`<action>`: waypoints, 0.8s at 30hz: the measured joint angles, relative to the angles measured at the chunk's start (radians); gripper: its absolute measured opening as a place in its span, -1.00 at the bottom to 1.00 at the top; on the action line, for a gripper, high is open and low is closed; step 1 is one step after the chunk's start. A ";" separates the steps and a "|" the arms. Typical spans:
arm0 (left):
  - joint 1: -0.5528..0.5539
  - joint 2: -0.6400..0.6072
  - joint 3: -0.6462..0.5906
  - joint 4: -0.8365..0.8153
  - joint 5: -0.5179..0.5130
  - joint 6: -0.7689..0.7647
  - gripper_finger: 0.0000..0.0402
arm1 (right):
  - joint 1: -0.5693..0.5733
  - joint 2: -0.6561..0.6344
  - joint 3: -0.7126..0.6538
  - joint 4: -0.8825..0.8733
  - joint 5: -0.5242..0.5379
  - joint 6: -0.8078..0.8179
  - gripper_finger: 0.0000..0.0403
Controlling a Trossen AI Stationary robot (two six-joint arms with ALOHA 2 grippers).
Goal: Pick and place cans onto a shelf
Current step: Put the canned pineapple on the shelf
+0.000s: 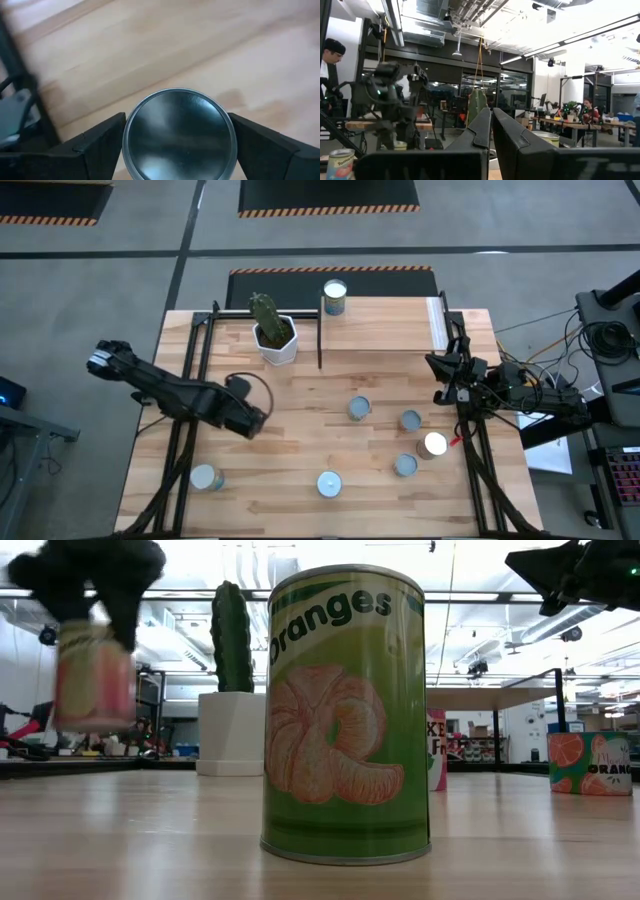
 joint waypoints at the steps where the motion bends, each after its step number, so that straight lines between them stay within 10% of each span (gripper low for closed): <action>1: 0.000 0.029 0.047 -0.001 -0.002 0.038 0.55 | 0.000 0.000 0.000 0.000 0.000 0.000 -0.96; 24: 0.067 0.550 1.065 -0.256 -0.239 0.742 0.55 | 0.000 -0.001 0.219 -0.467 -0.007 0.081 -0.96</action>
